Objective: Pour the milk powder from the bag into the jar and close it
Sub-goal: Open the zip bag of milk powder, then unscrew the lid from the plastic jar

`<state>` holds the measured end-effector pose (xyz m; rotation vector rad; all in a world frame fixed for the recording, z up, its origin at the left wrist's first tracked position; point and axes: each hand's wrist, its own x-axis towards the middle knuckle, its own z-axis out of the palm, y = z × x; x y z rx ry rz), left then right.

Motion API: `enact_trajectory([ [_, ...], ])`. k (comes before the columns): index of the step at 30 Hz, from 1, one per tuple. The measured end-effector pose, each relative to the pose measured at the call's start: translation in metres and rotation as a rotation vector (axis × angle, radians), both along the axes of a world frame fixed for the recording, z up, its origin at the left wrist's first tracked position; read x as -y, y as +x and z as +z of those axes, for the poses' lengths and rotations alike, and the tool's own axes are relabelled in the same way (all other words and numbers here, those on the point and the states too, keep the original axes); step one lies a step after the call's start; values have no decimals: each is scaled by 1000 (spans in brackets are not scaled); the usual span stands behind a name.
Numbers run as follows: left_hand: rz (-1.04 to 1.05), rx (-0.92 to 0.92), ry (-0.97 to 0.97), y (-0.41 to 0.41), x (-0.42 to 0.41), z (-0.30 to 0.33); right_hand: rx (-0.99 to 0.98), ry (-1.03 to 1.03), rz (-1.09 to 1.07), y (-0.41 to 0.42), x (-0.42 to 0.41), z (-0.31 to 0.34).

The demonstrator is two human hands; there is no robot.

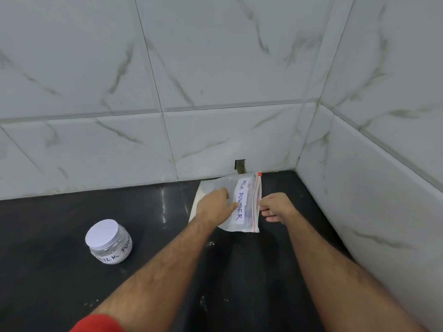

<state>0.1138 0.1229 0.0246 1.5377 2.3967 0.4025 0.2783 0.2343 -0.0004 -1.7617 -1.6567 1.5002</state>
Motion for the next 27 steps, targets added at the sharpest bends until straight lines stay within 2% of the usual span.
enact_trajectory([
  [4, 24, -10, 8, -15, 24, -8, 23, 54, 17, 4, 16, -2],
  [8, 29, -35, 78, -36, 50, -4, 213, 334, 35, -4, 29, 10],
  [11, 56, -32, 145, -62, 72, 6, 190, 435, 50, -20, 45, 25],
  [14, 102, -40, 202, -95, 100, 19, 82, 495, 134, -50, 70, 35],
  [16, 154, -39, 228, -118, 124, 26, -7, 487, 218, -77, 92, 37],
  [21, 291, 20, 234, -174, 193, 28, -69, 426, 470, -155, 157, 25],
  [27, 463, 309, 245, -217, 254, 6, -48, 336, 637, -212, 219, 5],
])
